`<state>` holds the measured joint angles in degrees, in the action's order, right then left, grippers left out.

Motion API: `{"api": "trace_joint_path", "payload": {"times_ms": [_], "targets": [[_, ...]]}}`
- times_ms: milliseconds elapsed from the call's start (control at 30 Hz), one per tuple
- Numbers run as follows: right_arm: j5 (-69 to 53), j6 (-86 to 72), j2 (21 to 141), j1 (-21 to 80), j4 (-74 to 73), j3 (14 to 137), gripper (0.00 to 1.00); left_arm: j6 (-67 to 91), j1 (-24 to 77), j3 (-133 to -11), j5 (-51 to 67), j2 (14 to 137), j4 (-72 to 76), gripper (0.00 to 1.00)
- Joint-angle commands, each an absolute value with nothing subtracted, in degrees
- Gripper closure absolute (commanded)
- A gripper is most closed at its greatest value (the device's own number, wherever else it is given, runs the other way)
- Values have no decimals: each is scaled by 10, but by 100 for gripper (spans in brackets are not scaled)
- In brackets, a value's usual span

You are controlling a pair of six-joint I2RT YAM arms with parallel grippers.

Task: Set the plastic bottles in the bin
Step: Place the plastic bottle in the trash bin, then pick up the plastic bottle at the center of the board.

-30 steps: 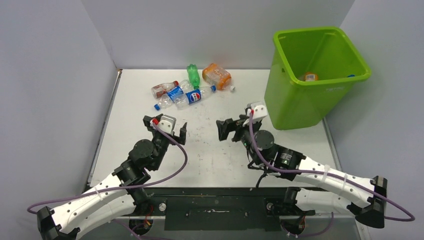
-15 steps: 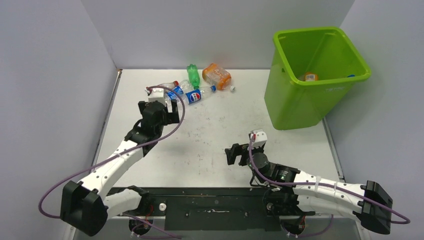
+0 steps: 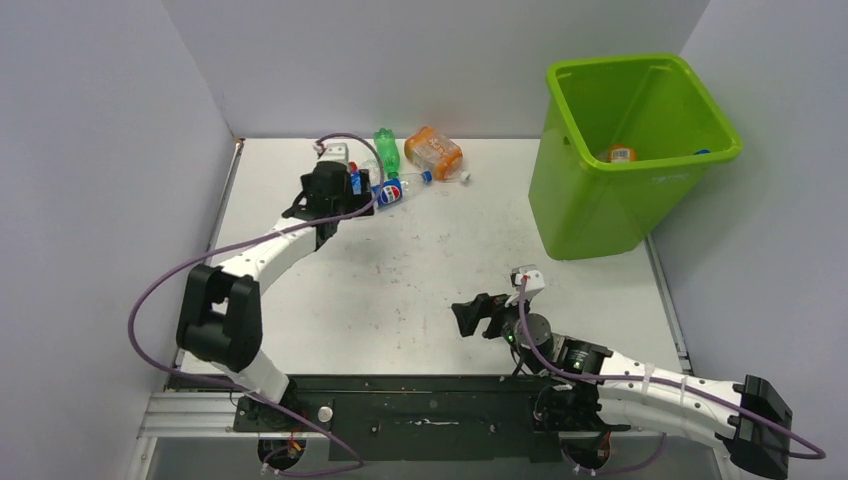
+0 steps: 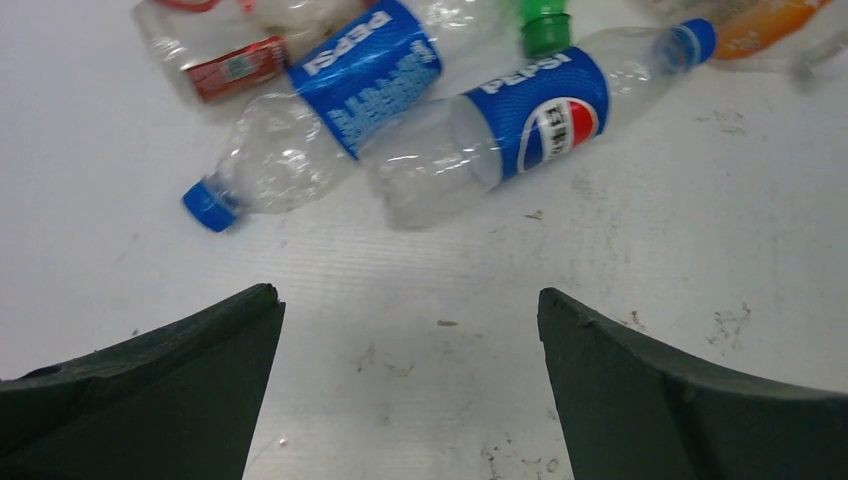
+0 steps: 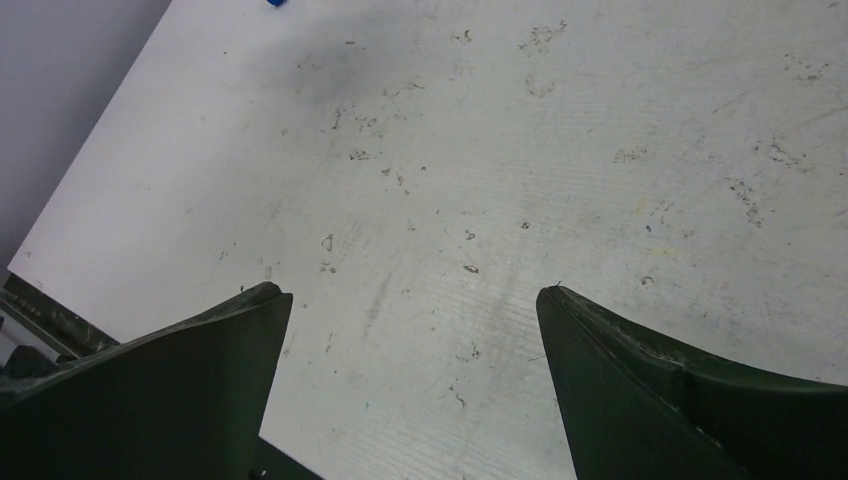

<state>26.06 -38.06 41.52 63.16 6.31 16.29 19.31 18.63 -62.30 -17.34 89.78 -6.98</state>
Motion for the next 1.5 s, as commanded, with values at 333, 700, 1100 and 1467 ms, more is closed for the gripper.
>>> {"api": "trace_joint_path", "payload": {"times_ms": [333, 700, 1100, 1467], "targets": [[233, -377, 361, 635, 2, 194, 0, -198, 253, -939, 11, 1134, -130, 4], [219, -370, 341, 632, -61, 240, 0, -252, 266, -1095, -38, 1261, -263, 4], [221, -354, 324, 631, -71, 259, 4, -253, 249, -1059, -56, 1289, -229, 0], [227, -320, 337, 630, -76, 289, 5, -235, 255, -1055, -56, 1323, -238, 13]]}}
